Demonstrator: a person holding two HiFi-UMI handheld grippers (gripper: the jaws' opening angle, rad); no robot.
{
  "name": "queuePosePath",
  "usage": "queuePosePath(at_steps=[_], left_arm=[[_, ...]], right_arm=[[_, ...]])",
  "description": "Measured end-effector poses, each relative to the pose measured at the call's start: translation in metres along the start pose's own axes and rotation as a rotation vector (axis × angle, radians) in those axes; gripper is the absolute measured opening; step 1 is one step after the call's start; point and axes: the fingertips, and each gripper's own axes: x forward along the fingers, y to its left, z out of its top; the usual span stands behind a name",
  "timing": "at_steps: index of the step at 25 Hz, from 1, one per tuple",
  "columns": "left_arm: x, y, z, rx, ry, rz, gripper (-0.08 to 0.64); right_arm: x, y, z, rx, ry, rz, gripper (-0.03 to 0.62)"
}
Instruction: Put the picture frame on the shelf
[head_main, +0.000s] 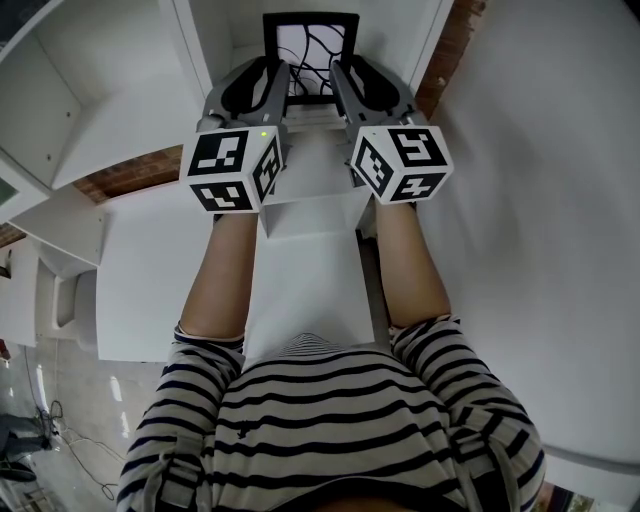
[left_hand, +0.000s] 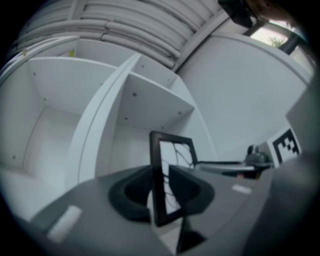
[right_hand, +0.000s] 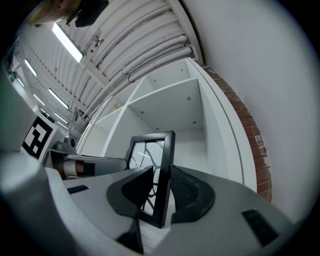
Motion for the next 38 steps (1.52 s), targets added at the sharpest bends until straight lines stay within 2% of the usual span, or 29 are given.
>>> queuePosePath(at_steps=[17, 25, 38], left_arm=[[0.000, -0.002, -0.001, 0.032, 0.006, 0.015, 0.105], [-0.004, 0.002, -0.002, 0.028, -0.011, 0.041, 0.141], [-0.017, 0.001, -0.015, 0.017, -0.004, 0.034, 0.144]], right_arm=[[-0.001, 0.001, -0.004, -0.010, 0.016, -0.011, 0.078], [-0.003, -0.002, -0.011, -0.006, 0.030, -0.026, 0.091], [-0.017, 0.002, -0.022, 0.013, 0.046, -0.017, 0.097]])
